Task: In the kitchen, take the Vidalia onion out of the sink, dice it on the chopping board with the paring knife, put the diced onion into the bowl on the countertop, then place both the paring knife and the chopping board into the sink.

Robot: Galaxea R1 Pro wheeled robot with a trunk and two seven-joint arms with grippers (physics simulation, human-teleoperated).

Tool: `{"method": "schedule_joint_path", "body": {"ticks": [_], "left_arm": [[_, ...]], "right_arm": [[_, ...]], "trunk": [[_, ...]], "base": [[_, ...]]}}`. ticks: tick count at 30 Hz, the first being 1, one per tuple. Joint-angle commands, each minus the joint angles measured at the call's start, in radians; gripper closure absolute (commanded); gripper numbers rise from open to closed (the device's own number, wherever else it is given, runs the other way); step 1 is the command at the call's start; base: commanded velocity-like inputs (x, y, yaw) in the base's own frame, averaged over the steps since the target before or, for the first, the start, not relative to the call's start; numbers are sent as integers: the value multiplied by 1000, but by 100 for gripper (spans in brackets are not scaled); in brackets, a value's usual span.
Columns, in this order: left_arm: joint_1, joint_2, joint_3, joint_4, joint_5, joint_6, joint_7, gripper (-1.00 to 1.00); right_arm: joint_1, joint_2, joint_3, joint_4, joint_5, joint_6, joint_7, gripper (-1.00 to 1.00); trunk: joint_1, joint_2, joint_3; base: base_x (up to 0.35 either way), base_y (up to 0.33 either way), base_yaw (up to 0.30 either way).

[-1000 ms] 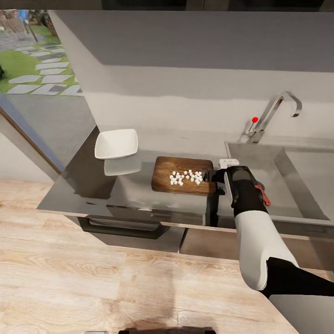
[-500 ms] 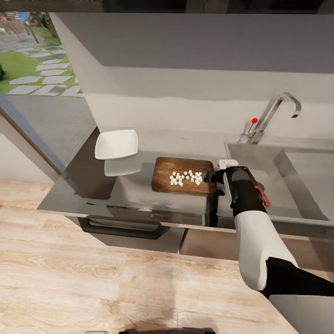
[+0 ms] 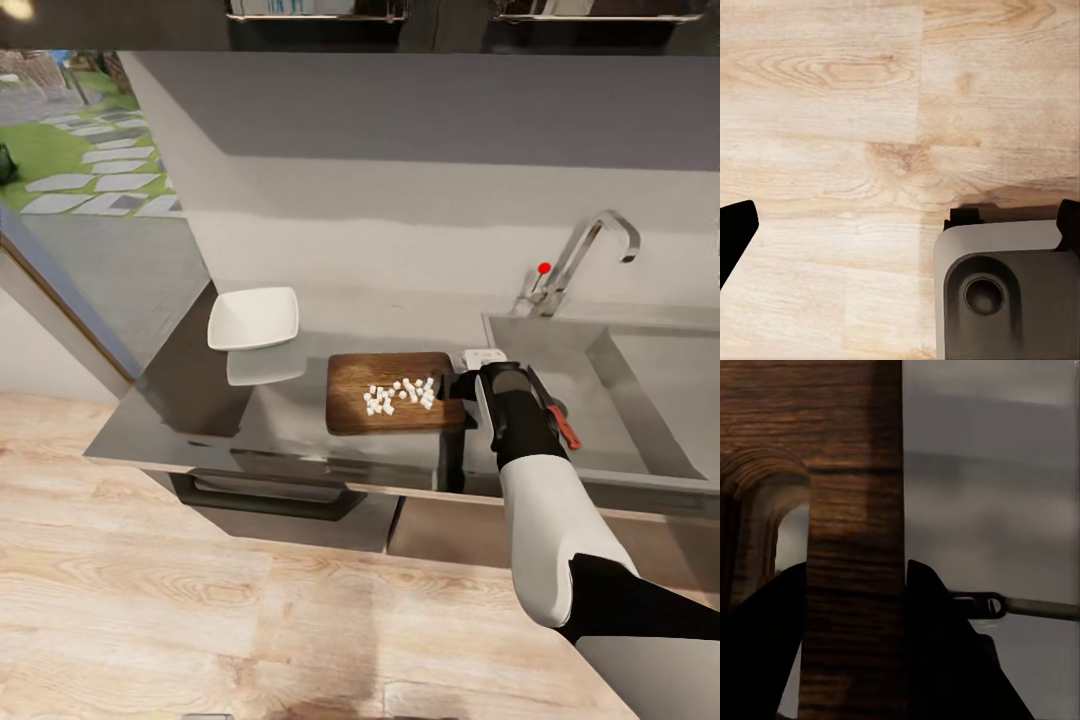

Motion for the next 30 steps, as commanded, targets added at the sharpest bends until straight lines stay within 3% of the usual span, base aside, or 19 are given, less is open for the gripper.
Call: {"method": "schedule_joint_path", "body": {"ticks": [1,15,30], "left_arm": [[-1,-1,-9,3,6,-5,2,-100],[-1,-1,-9,3,6,-5,2,-100],[-1,-1,-9,3,6,-5,2,-100]], "right_arm": [[-1,1,-4,-1,8,3,9,100],[-1,1,-4,-1,8,2,9,100],[-1,1,-4,-1,8,3,9,100]], "trunk": [[1,-2,0],[1,-2,22],[1,-2,46]], "base": [[0,0,0],[0,-246,0],[0,-20,0]]}}
